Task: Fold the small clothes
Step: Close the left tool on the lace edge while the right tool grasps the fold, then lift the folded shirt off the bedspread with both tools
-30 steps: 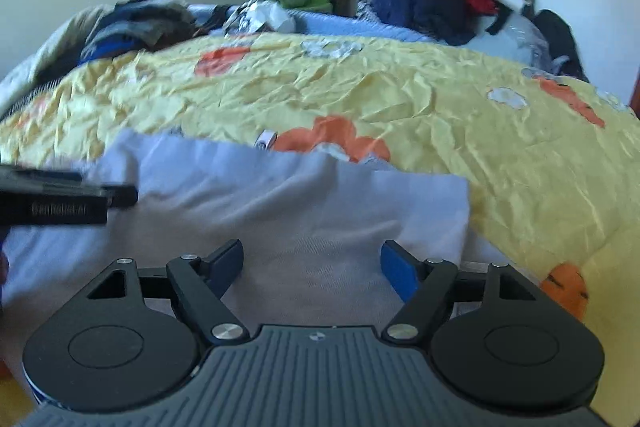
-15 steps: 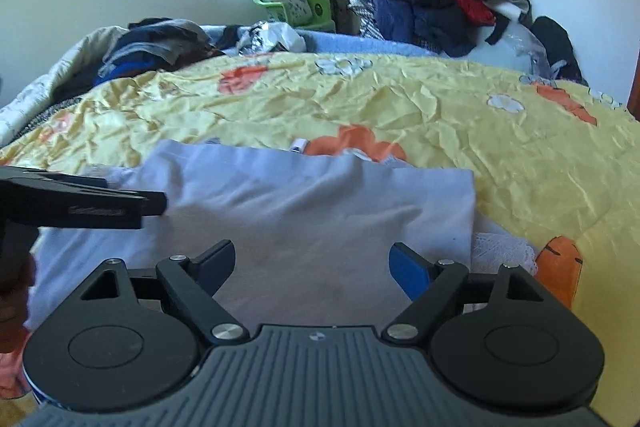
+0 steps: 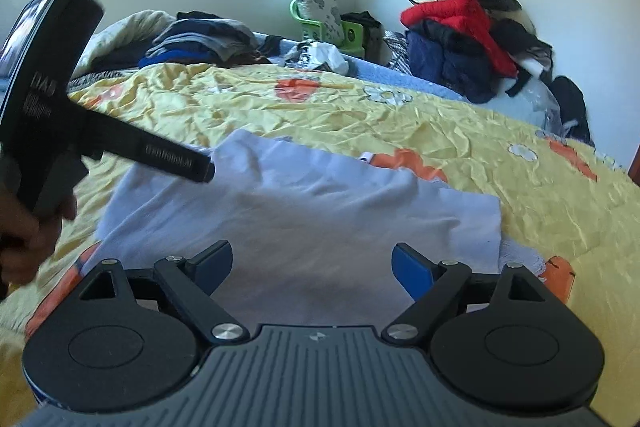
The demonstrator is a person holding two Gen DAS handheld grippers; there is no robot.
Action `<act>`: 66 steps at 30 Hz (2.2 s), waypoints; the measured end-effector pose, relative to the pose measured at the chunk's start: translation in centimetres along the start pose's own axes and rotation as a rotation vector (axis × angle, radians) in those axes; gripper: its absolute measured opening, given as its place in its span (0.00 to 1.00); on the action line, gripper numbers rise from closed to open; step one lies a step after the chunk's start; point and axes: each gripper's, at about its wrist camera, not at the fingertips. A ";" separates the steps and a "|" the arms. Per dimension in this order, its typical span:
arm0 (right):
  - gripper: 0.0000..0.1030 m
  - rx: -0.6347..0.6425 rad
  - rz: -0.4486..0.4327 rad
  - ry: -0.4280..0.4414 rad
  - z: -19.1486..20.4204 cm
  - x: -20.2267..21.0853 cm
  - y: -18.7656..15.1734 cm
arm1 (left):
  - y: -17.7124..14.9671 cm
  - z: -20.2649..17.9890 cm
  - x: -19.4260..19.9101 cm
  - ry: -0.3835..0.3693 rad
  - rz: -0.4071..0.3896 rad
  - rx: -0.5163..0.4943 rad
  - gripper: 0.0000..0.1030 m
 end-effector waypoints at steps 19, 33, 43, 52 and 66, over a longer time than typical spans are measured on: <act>0.88 0.205 0.013 0.065 8.1 2.5 -4.1 | -0.8 8.0 -2.4 -0.317 0.180 0.304 0.82; 0.86 0.258 -0.001 -0.018 11.0 -0.4 -3.2 | 1.5 5.7 -6.4 -0.423 0.133 0.263 0.98; 0.51 0.534 -0.110 -0.111 16.5 -1.9 -2.8 | 3.2 5.1 -8.6 -0.435 0.099 0.270 0.85; 0.13 0.581 -0.120 -0.082 17.6 -1.9 -3.2 | 3.6 3.5 -8.9 -0.342 0.117 0.140 0.18; 0.07 0.300 -0.165 0.040 11.8 0.3 -1.0 | 5.2 -0.3 -5.4 -0.209 0.061 -0.028 0.12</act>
Point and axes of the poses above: each gripper's, at about its wrist camera, not at the fingertips, and x roughly against the way its jaws point, z to its left, y to its top, and after that the axes turned 5 degrees about -y, right-handed
